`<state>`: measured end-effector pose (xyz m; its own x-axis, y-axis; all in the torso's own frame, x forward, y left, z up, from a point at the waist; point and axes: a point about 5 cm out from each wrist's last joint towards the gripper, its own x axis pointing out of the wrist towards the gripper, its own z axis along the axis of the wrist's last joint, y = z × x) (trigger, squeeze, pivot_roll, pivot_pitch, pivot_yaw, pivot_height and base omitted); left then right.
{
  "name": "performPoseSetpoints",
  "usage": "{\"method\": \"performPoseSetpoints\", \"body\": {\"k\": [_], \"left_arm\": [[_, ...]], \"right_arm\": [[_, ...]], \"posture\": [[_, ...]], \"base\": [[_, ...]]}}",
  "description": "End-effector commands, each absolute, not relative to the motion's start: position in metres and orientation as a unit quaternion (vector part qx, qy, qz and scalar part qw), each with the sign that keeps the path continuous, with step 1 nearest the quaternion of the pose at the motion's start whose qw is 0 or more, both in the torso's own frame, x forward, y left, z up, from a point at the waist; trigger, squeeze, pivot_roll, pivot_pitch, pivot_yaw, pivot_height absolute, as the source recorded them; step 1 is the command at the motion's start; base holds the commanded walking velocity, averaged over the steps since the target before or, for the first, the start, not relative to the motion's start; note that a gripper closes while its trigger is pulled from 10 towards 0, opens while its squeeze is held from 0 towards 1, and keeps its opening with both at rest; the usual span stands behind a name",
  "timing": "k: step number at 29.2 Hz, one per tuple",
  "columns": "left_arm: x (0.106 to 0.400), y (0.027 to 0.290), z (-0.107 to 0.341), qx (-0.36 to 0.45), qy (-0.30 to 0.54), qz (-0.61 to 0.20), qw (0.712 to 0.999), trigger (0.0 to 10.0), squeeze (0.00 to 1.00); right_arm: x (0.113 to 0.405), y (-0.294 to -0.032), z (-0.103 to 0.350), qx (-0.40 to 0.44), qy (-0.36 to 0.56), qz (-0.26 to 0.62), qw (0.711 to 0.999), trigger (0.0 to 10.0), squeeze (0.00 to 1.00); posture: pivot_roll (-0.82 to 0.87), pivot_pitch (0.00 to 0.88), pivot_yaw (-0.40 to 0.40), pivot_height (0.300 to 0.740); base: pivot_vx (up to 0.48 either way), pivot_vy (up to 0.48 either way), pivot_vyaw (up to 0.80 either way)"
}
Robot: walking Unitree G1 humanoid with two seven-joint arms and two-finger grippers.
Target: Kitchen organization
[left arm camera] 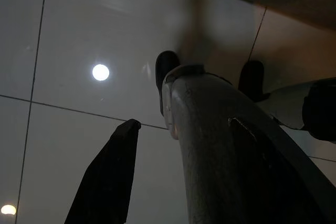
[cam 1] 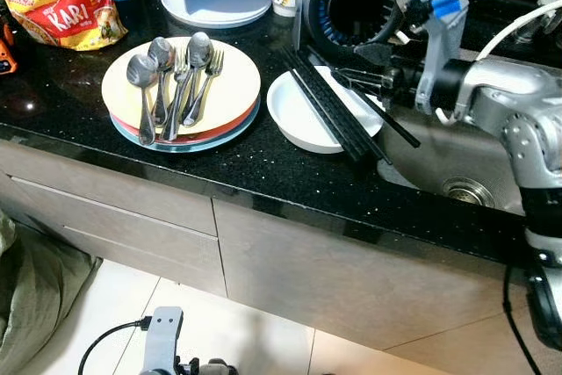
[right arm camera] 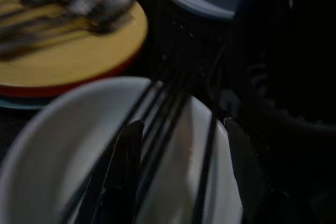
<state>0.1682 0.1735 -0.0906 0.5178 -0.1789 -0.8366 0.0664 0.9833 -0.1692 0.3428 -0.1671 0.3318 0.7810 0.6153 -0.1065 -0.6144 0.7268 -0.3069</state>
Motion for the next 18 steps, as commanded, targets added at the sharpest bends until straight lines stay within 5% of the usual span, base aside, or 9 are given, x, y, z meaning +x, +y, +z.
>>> {"method": "performPoseSetpoints", "body": {"k": [1,16,18], "left_arm": [[0.137,0.154,-0.104,-0.084,0.539,-0.097,0.832,10.0,0.0],[0.137,0.152,-0.104,-0.077,0.542,-0.103,0.831,10.0,0.0],[0.137,0.152,-0.104,-0.077,0.542,-0.103,0.831,10.0,0.0]], "right_arm": [[0.344,-0.169,0.328,-0.187,0.022,0.317,0.93,10.0,0.0],[0.35,-0.192,0.32,-0.25,0.059,0.232,0.938,10.0,0.0],[0.35,-0.194,0.318,-0.254,0.062,0.229,0.938,8.9,0.0]], "posture": [[0.04,0.164,-0.056,0.74],[0.03,0.149,-0.056,0.74],[0.03,0.146,-0.057,0.74]], "base": [[0.0,0.0,0.0],[0.0,0.0,0.0],[0.0,0.0,0.0]]}}
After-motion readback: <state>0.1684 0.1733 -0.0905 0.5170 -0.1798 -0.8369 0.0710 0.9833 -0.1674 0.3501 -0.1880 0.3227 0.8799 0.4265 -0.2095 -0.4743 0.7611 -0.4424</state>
